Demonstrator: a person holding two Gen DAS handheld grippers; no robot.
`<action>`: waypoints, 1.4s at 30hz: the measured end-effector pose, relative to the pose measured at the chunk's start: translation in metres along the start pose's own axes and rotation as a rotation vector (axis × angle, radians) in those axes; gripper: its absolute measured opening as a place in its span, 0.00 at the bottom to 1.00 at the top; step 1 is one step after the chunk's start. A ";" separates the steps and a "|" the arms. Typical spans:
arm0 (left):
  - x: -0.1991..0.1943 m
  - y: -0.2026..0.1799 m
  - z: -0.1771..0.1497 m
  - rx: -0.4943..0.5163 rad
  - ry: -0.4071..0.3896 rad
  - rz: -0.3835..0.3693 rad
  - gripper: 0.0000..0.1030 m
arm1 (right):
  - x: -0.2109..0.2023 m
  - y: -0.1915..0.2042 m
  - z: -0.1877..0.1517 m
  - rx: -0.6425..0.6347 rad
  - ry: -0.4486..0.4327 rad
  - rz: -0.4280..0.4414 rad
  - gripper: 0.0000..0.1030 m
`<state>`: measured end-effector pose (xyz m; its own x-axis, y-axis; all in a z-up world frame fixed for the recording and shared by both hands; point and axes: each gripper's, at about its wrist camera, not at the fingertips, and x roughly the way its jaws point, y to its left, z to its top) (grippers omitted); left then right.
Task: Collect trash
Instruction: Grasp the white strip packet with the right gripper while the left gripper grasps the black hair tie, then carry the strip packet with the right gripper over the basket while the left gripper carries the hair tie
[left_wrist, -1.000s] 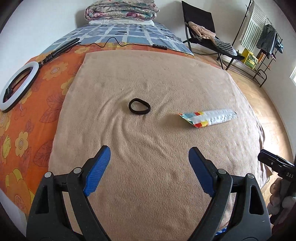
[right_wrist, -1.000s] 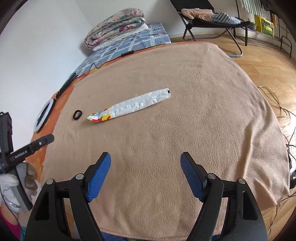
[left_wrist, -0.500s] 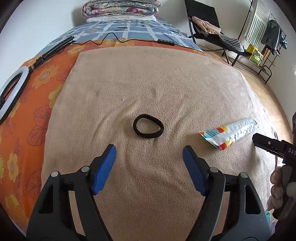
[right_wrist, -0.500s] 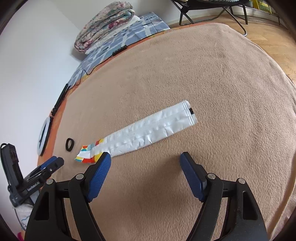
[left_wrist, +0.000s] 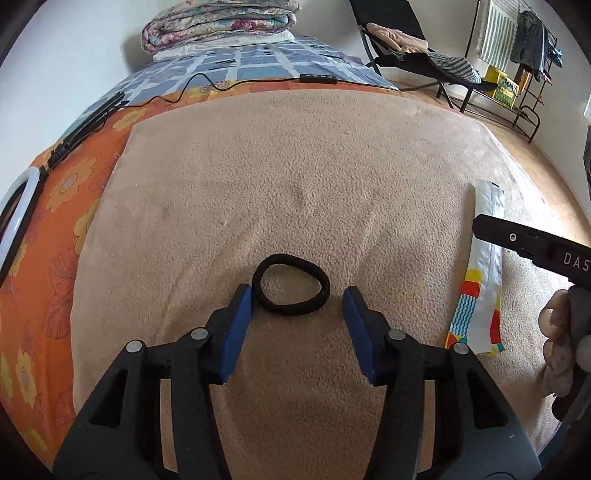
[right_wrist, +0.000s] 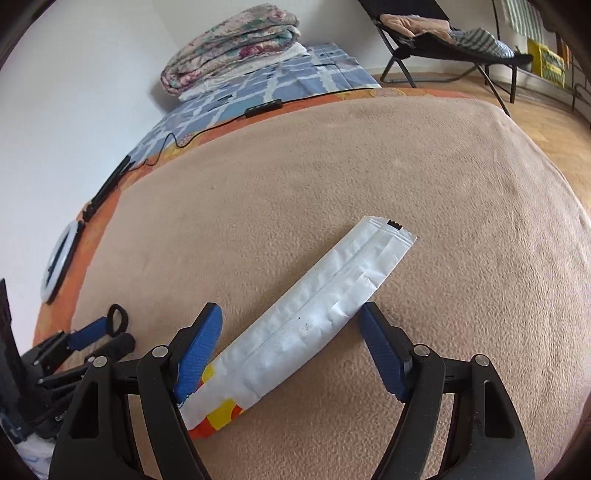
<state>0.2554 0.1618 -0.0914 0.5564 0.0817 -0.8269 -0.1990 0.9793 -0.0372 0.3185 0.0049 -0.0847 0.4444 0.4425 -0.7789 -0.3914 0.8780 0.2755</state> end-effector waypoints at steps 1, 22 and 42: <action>0.000 0.000 0.001 0.001 -0.003 -0.003 0.44 | 0.001 0.005 -0.001 -0.027 0.001 -0.011 0.68; -0.028 0.002 -0.004 -0.014 -0.037 -0.034 0.08 | -0.026 0.016 -0.019 -0.126 -0.003 0.004 0.07; -0.129 -0.041 -0.041 0.001 -0.096 -0.114 0.08 | -0.129 0.031 -0.066 -0.242 -0.066 0.027 0.07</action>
<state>0.1582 0.1037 -0.0061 0.6496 -0.0127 -0.7601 -0.1294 0.9834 -0.1270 0.1954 -0.0372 -0.0129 0.4799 0.4833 -0.7322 -0.5817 0.8001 0.1468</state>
